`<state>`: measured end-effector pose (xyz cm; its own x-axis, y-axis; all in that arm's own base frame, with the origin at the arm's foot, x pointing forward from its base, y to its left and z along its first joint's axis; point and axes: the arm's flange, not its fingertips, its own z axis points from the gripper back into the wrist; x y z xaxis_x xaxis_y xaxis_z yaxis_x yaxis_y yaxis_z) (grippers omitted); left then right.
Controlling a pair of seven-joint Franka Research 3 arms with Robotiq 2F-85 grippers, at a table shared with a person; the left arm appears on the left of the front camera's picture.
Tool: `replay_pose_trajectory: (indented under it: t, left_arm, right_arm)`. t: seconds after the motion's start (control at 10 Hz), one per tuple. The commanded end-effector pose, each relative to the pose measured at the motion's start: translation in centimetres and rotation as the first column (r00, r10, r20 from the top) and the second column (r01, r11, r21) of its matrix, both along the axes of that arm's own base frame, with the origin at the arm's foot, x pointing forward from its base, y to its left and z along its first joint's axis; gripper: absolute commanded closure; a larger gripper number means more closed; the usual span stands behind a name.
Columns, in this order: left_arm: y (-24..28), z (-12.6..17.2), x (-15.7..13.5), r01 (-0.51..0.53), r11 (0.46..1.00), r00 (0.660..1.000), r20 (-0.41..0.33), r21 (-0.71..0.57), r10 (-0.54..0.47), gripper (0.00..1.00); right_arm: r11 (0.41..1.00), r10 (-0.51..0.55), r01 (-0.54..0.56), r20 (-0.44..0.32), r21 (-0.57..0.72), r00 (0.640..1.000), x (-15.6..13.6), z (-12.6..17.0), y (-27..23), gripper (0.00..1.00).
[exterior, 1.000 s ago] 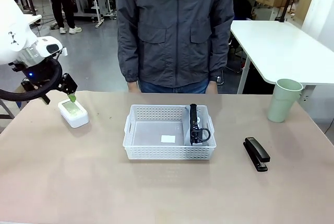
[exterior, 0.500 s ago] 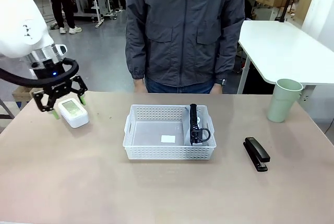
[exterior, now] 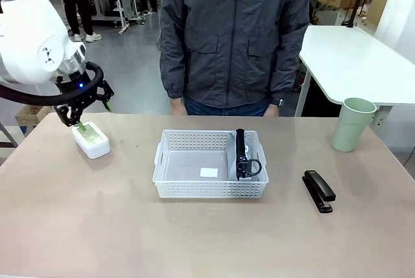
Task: Efficiently arrange items inside the basket to fit them all.
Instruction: Pick up the Digital clock and place it inside the Organizing basket.
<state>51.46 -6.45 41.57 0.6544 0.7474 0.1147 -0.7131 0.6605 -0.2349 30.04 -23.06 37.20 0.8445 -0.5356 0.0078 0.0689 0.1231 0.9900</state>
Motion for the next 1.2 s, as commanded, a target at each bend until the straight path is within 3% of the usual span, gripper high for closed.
replay_pose_trajectory:
  t: [0.0,0.1,0.2,0.3,0.4,0.5,0.6,1.1]
  left_arm:
    - [0.6,-1.0,-0.1,0.013,0.996,0.998,-0.064,0.094,-0.007,0.0]
    - [0.7,-1.0,0.2,0.001,0.998,0.997,-0.083,0.06,0.004,0.0]
    - [0.8,-0.6,0.4,-0.056,0.998,0.983,-0.176,0.0,0.055,0.0]
    - [1.0,-1.5,-0.2,0.029,0.998,0.998,-0.057,0.061,-0.025,0.0]
    - [1.1,-1.8,-0.3,0.012,0.999,0.994,-0.109,0.047,-0.007,0.0]
    - [0.4,-2.5,0.1,0.044,0.987,0.992,-0.124,0.155,-0.025,0.0]
    - [0.8,-3.5,1.0,0.076,0.984,0.987,-0.152,0.159,-0.051,0.0]
    - [2.1,-5.5,2.4,0.052,0.993,0.998,-0.043,0.11,-0.048,0.0]
  right_arm:
    - [1.0,0.016,-0.016,0.022,-0.014,1.0,-0.2,0.1,0.0,0.0]
    - [1.0,0.016,-0.016,0.022,-0.014,1.0,-0.2,0.1,0.0,0.0]
    - [1.0,0.016,-0.016,0.022,-0.014,1.0,-0.2,0.1,0.0,0.0]
    - [1.0,0.016,-0.016,0.022,-0.014,1.0,-0.2,0.1,0.0,0.0]
    - [1.0,0.016,-0.016,0.022,-0.014,1.0,-0.2,0.1,0.0,0.0]
    - [1.0,0.016,-0.016,0.022,-0.014,1.0,-0.2,0.1,0.0,0.0]
    - [1.0,0.016,-0.016,0.022,-0.014,1.0,-0.2,0.1,0.0,0.0]
    - [1.0,0.016,-0.016,0.022,-0.014,1.0,-0.2,0.1,0.0,0.0]
